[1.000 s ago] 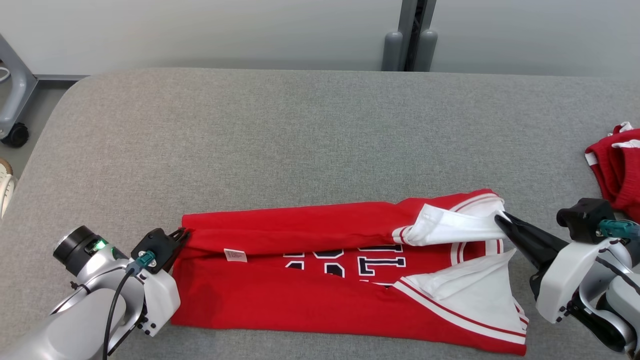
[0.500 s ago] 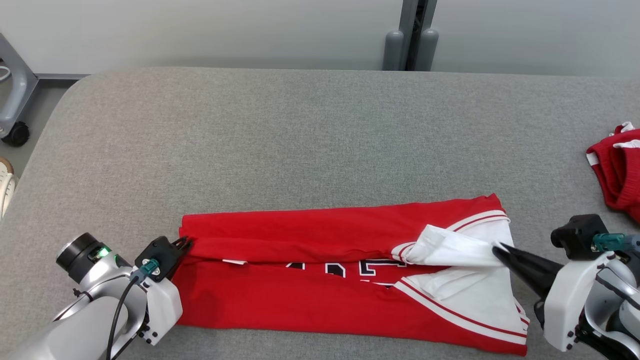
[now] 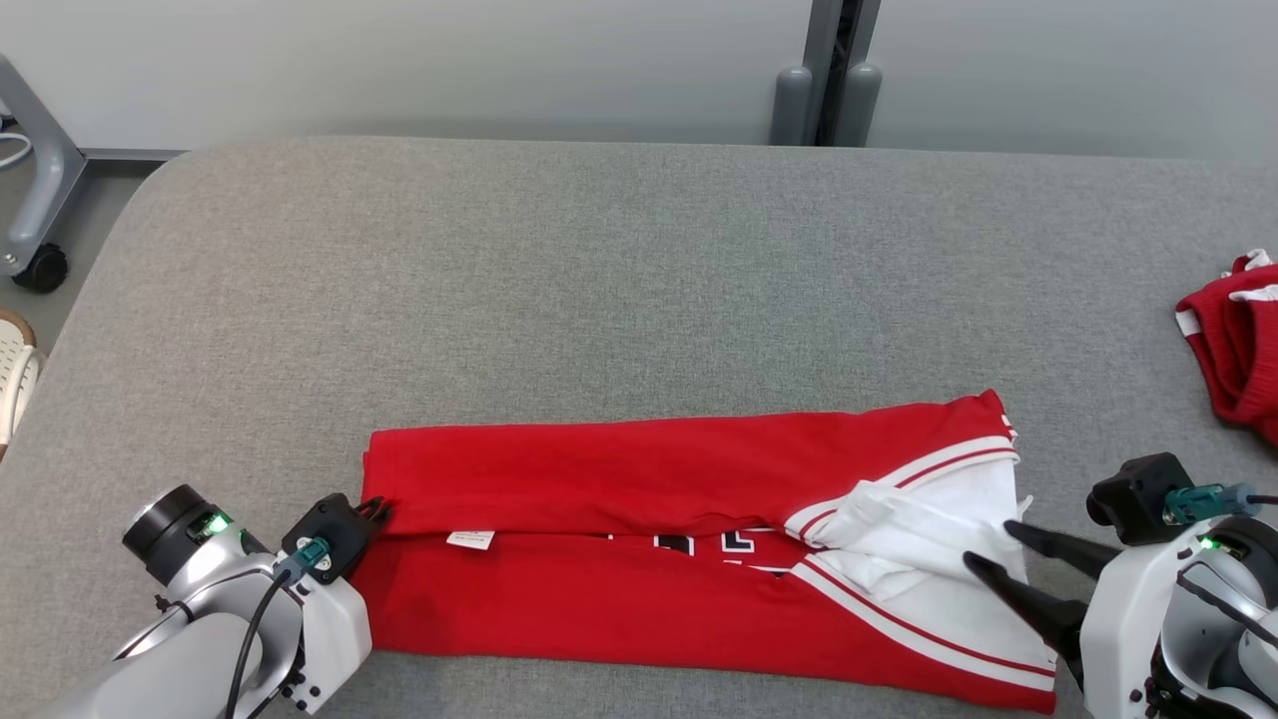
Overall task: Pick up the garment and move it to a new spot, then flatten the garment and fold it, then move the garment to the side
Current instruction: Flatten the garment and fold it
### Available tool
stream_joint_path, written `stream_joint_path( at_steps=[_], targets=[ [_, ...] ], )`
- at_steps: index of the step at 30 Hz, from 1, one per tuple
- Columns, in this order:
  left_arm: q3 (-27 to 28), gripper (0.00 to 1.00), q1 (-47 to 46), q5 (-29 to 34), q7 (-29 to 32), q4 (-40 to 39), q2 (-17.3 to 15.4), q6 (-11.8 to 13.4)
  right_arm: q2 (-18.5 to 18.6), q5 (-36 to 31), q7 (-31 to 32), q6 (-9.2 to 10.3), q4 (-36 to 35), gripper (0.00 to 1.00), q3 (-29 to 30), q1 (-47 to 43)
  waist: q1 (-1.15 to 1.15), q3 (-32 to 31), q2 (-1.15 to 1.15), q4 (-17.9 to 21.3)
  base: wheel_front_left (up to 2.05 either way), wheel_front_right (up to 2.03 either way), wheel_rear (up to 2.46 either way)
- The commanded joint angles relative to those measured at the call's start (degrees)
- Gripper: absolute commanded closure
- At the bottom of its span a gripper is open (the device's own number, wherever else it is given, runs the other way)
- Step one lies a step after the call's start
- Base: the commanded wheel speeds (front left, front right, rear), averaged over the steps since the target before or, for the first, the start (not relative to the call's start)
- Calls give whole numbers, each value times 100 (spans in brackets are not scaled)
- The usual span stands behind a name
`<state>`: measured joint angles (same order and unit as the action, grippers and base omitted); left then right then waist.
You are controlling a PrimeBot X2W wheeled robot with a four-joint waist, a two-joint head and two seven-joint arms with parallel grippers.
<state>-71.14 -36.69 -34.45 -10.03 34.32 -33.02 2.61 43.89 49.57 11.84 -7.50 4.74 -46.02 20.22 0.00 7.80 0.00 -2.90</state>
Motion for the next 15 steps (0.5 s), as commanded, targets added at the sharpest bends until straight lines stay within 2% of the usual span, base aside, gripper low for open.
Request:
stream_joint_path(
  at_steps=[1,2,3,10,15],
  targets=[
    [9,92,20,-1,34,-9,-29,41,1,-3,31,0,-12,0,50,-57,0,-2,0,-3,0,0,0],
    [3,74,30,-3,61,-23,-51,51,1,-5,49,0,-34,0,65,-77,0,-8,0,-6,0,0,0],
    [0,2,47,-18,119,-25,-73,71,2,12,98,0,-53,0,79,-112,0,-17,0,-10,0,0,0],
    [0,0,184,-134,339,-197,-174,194,35,108,303,0,-138,0,295,-308,0,-173,0,-36,0,0,0],
    [182,0,207,-235,213,-405,-236,471,-90,-3,-26,0,-81,0,756,-372,0,-296,0,-46,0,0,0]
  ],
)
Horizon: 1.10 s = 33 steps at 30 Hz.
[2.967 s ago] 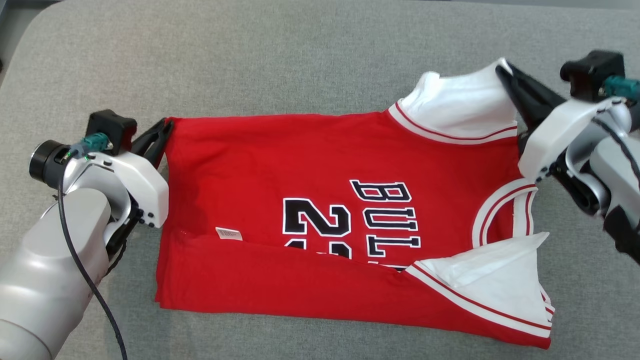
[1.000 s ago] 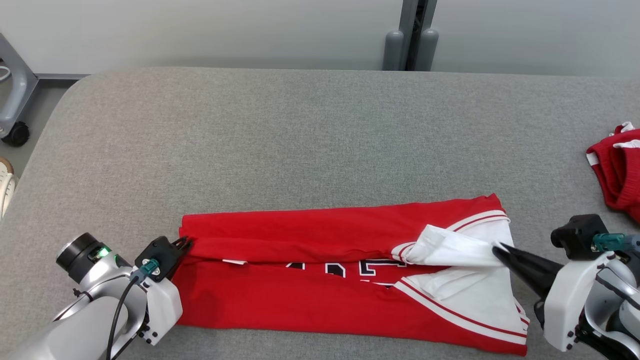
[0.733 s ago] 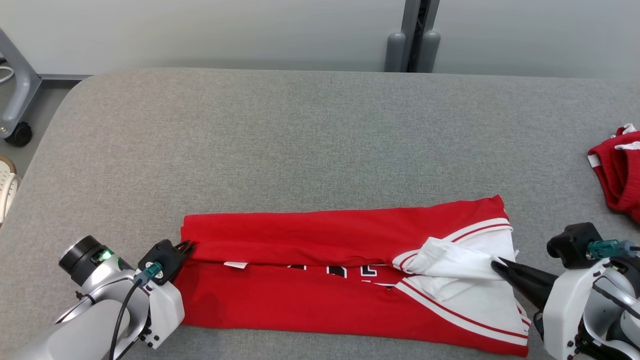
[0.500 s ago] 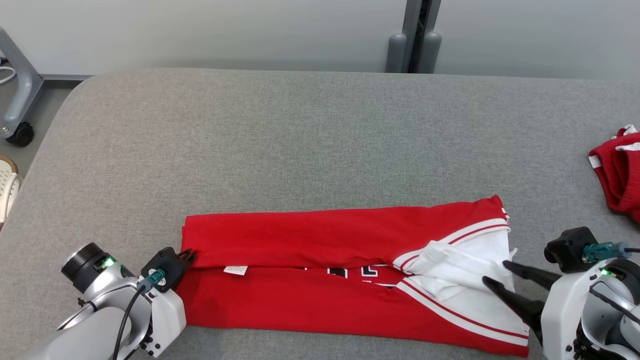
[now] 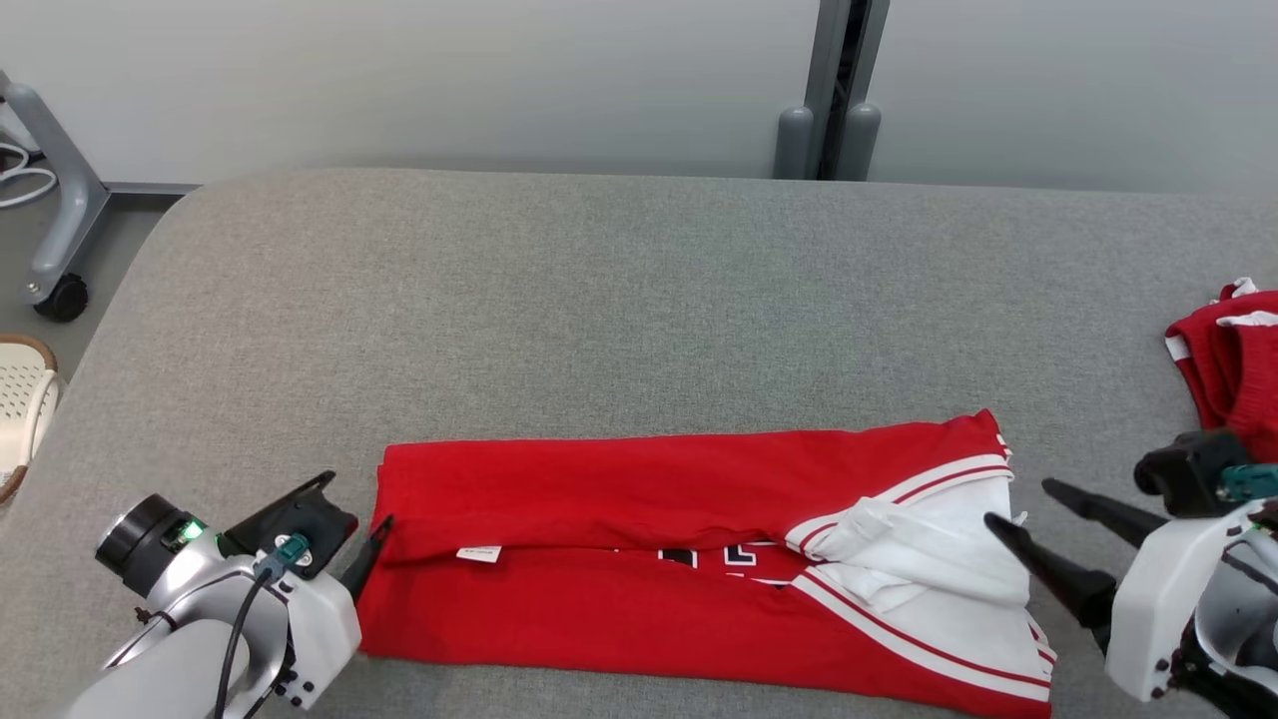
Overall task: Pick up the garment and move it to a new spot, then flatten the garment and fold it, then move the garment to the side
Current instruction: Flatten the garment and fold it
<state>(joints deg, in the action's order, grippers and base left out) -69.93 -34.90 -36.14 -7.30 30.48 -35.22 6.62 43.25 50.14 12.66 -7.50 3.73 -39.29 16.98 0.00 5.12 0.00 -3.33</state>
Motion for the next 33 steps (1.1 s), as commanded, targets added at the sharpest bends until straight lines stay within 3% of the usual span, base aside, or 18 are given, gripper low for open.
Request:
stream_joint_path(
  at_steps=[1,13,18,22,25,33],
  targets=[
    [124,0,46,-105,-111,-68,-21,151,-83,-98,-234,0,49,0,194,-58,0,-46,0,-4,0,0,0],
    [1293,0,605,-611,-786,-732,232,1184,-1054,-596,-1485,-1,733,0,1281,-444,0,-169,0,-31,0,0,0],
    [2404,0,1217,-90,-786,-1465,524,1481,-1429,-671,-1811,-1,1000,0,1587,-669,0,-191,0,-40,0,0,0],
    [3363,0,1828,387,-789,-1872,866,1373,-1675,-710,-2053,-1,1162,0,1776,-800,0,-188,0,-24,0,0,0],
    [3738,0,2125,661,-789,-1947,1069,1287,-1788,-775,-2178,-1,1254,0,1846,-838,0,-190,0,-8,0,0,0],
    [5197,0,3004,1598,-790,-2222,1962,652,-2124,-977,-2414,-1,1636,0,1953,-941,0,-218,0,81,0,0,0]
  ],
)
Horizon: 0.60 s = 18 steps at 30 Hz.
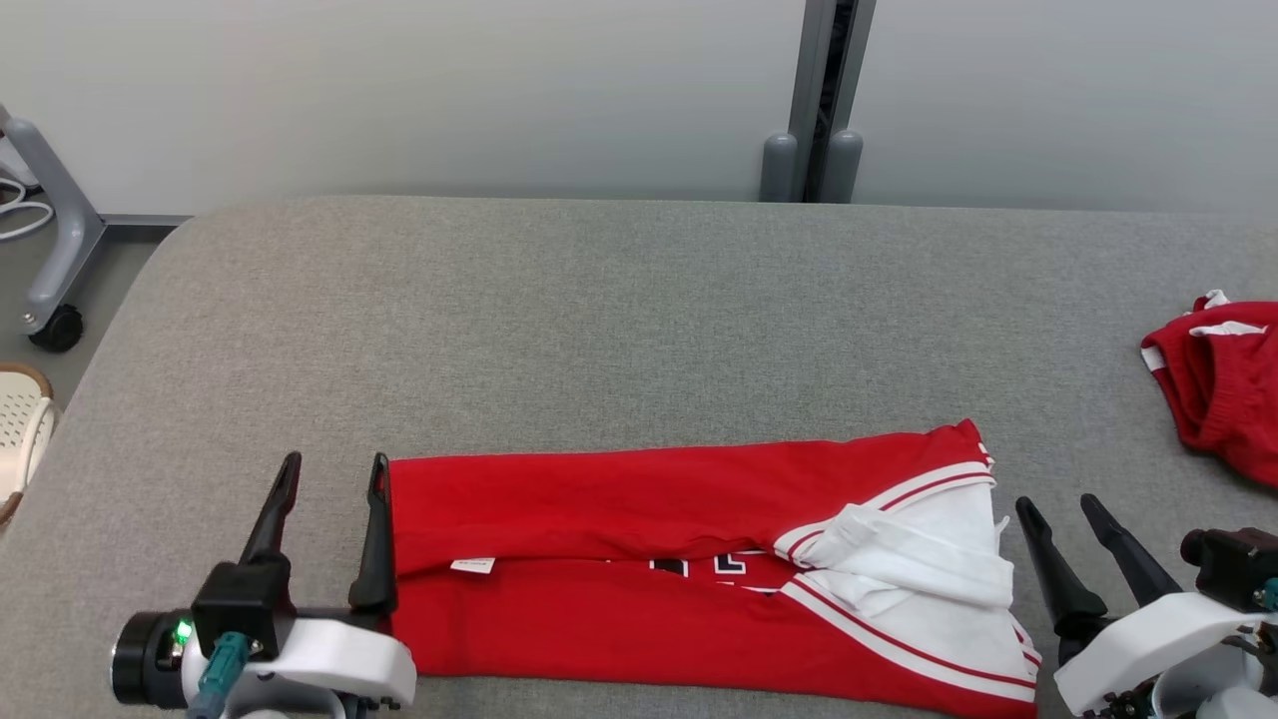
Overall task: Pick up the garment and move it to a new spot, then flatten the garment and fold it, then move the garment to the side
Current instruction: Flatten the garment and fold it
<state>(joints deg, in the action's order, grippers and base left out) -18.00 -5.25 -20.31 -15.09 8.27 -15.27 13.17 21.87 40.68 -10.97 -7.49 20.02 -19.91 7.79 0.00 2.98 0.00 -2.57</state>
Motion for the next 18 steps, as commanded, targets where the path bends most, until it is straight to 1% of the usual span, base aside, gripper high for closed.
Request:
stream_joint_path(
  at_steps=[1,4,8,10,13,18],
  targets=[
    [129,0,149,129,-11,23,77,-91,-23,-12,-49,-2,62,0,28,-33,0,-10,0,16,0,0,0],
    [409,0,330,426,-12,116,383,-377,-120,97,-49,-2,209,0,36,-71,0,-20,0,33,0,0,0],
    [657,0,419,759,-12,285,672,-729,-236,431,67,-2,390,0,18,-46,0,-22,0,29,0,0,0],
    [778,0,430,876,-11,362,777,-880,-233,602,128,-2,443,0,-37,10,0,-18,0,16,0,0,0],
    [945,0,399,1022,-11,428,883,-1045,-267,1017,235,-2,493,0,-103,98,0,14,0,-3,0,0,0],
    [1177,0,306,1227,-11,474,997,-1243,-167,1181,349,-2,710,0,-299,254,0,141,0,-67,0,0,0]
  ],
)
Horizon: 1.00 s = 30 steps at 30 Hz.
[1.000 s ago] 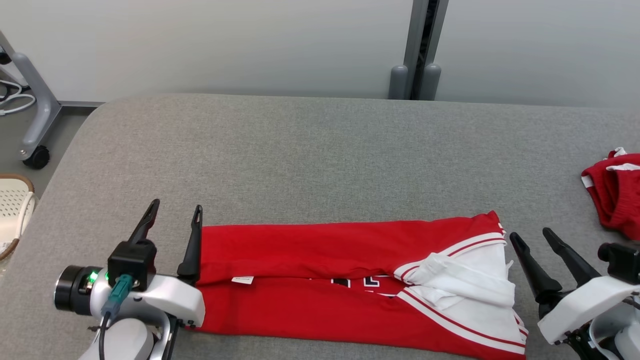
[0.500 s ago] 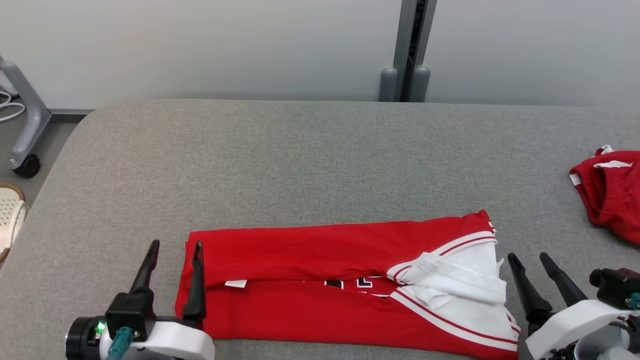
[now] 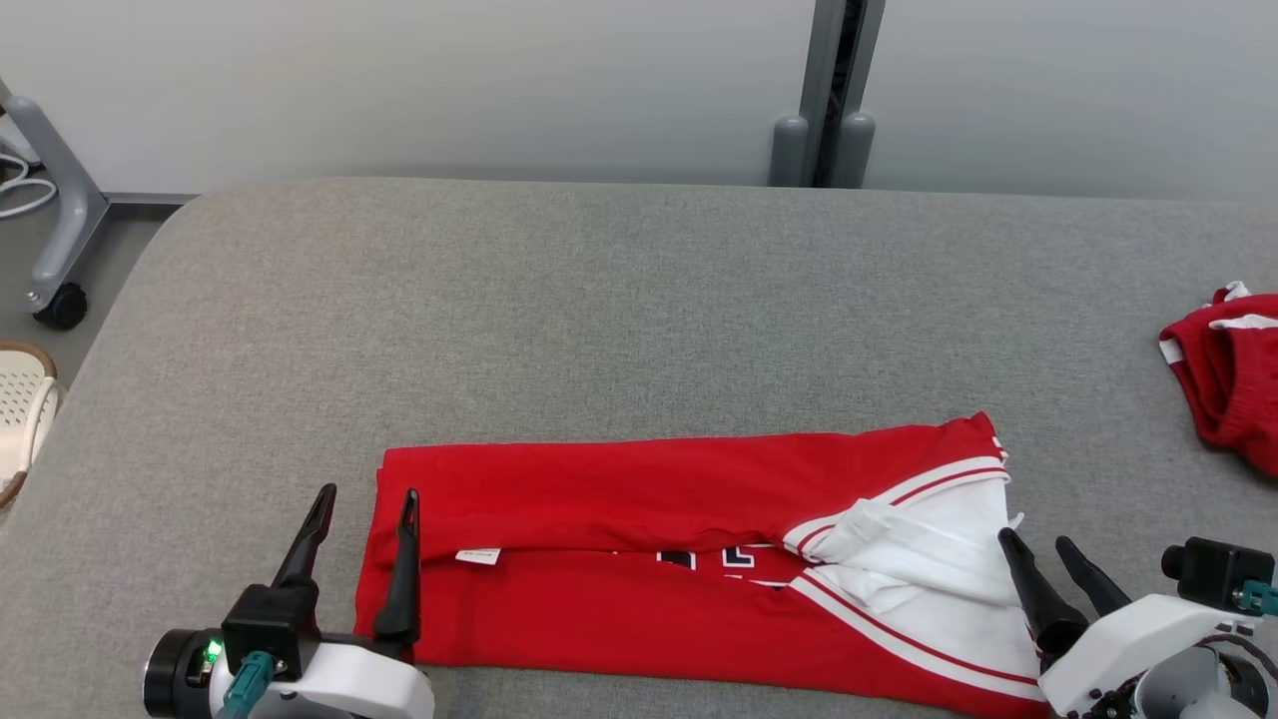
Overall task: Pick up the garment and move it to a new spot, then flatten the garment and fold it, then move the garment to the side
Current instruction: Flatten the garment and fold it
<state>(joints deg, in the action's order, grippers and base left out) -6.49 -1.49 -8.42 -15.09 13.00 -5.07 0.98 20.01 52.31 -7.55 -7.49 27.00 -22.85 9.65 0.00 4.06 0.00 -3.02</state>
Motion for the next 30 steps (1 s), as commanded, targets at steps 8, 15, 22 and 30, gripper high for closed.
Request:
stream_joint_path(
  at_steps=[8,15,22,30],
  targets=[
    [192,0,-240,251,-11,38,117,-248,61,480,361,-2,335,0,-294,360,0,309,0,-160,0,0,0],
    [234,0,-373,352,-12,27,169,-306,102,948,538,-1,500,0,-614,547,0,481,0,-269,0,0,0],
    [241,0,-416,421,-12,28,193,-348,-35,1436,518,-1,529,0,-970,638,0,587,0,-337,0,0,0],
    [221,0,-439,449,-12,60,204,-354,-117,1773,374,-1,572,0,-1404,745,0,630,0,-370,0,0,0]
  ],
)
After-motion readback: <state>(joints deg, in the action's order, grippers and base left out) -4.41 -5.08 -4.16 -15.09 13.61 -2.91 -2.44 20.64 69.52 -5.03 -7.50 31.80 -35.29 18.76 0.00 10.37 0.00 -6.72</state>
